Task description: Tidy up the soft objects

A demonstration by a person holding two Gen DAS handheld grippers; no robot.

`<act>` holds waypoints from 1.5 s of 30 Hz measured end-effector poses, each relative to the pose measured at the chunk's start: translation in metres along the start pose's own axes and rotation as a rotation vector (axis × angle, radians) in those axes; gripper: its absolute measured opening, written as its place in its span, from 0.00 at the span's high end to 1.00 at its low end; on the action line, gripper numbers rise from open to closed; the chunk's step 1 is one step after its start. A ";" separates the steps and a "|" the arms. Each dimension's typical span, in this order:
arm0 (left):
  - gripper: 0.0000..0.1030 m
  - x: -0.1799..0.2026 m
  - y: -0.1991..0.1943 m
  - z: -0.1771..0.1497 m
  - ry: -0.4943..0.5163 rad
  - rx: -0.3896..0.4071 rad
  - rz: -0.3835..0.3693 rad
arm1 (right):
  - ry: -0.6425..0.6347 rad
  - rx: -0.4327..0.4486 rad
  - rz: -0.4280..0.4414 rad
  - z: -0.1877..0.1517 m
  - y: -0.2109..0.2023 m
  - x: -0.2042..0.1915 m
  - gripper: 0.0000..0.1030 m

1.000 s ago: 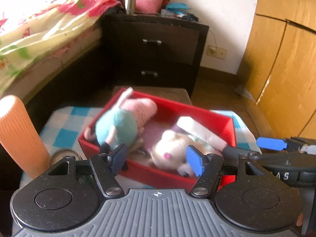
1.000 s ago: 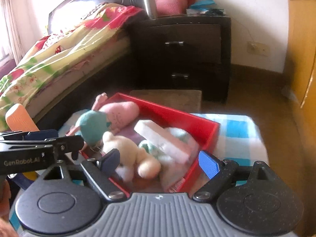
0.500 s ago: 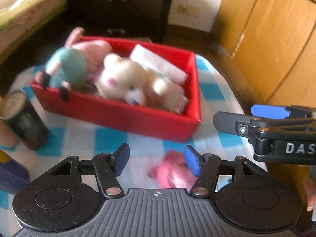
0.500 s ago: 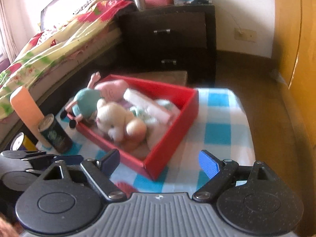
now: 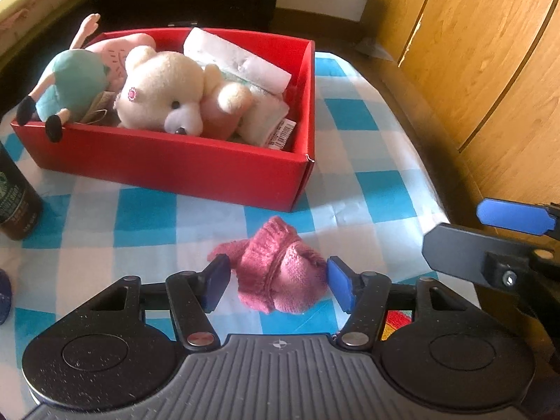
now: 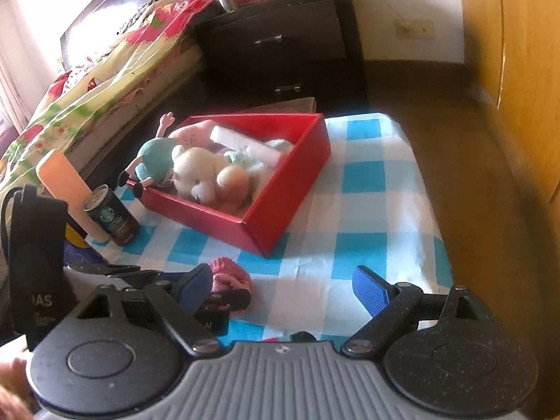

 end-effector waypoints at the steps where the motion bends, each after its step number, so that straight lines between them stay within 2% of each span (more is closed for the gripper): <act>1: 0.44 0.000 0.001 0.001 -0.004 -0.003 0.002 | 0.000 0.000 0.002 0.000 0.000 0.000 0.36; 7: 0.49 -0.002 0.010 0.001 -0.010 -0.027 0.015 | -0.005 -0.012 0.004 -0.002 0.002 0.000 0.36; 11: 0.58 -0.004 0.014 0.001 -0.017 -0.030 0.022 | -0.004 -0.028 0.007 -0.006 0.005 0.001 0.36; 19: 0.64 -0.005 0.011 0.001 -0.007 -0.022 0.036 | -0.012 -0.053 0.019 -0.009 0.009 0.003 0.36; 25: 0.64 -0.026 0.002 -0.010 -0.040 -0.028 0.059 | -0.054 -0.086 0.043 -0.013 0.016 -0.011 0.36; 30: 0.65 -0.060 -0.012 -0.031 -0.110 -0.036 0.067 | -0.172 -0.139 0.088 -0.025 0.026 -0.041 0.36; 38: 0.65 -0.098 -0.040 -0.053 -0.193 -0.007 0.042 | -0.523 -0.253 0.145 -0.067 0.049 -0.104 0.36; 42: 0.65 -0.105 -0.045 -0.058 -0.202 -0.005 0.023 | -0.617 -0.299 0.144 -0.084 0.062 -0.115 0.36; 45: 0.65 -0.105 -0.044 -0.059 -0.205 -0.012 -0.005 | -0.637 -0.352 0.128 -0.093 0.078 -0.115 0.36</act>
Point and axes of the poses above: each gripper's, at about its wrist camera, not at the fingertips, and y roughly the way its jaws point, x to its right, z to its top, the point moved 10 cm from there along y, roughly the way its jaws point, and after that the axes turned 12 degrees about -x, right-handed, at the moved point
